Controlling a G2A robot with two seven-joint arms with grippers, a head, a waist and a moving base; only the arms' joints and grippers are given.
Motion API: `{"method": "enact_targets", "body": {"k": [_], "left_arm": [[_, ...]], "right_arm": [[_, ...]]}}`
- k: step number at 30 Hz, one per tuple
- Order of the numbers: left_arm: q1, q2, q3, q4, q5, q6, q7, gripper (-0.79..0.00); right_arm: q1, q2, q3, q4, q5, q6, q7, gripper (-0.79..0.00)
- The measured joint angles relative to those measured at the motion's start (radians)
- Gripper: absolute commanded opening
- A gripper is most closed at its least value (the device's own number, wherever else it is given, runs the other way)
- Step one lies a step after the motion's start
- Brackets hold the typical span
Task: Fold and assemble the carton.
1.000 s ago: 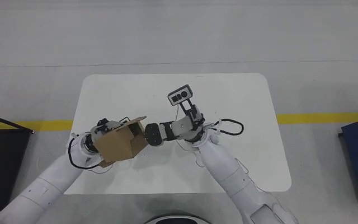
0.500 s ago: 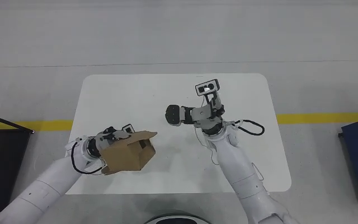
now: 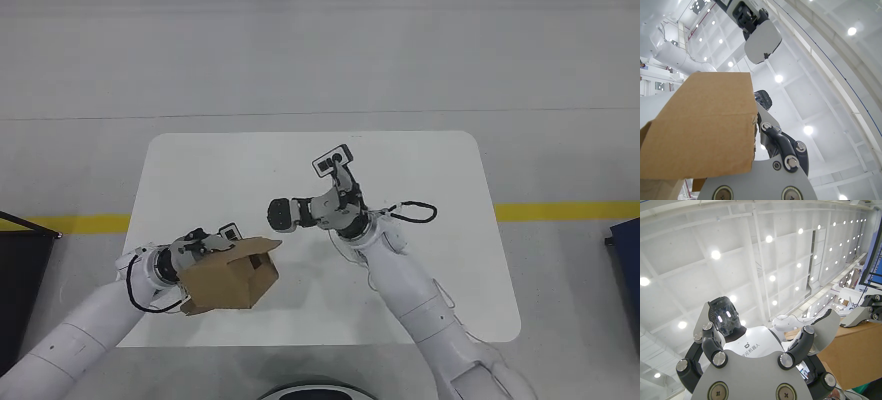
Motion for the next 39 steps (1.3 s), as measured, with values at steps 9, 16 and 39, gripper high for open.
{"method": "enact_targets", "body": {"k": [9,16,39], "left_arm": [[0.0,0.002,-0.004,-0.005,-0.017,0.0,0.0,-0.785],[0.002,0.002,-0.008,-0.001,-0.028,0.0,0.0,-0.785],[-0.001,0.001,-0.001,0.002,-0.038,0.0,0.0,-0.785]], "right_arm": [[-0.018,-0.003,-0.004,-0.015,0.01,0.001,0.036,0.0],[-0.035,-0.004,-0.01,-0.04,0.005,0.004,0.049,0.0],[-0.033,-0.018,-0.029,-0.048,0.031,-0.016,0.018,0.0]]}}
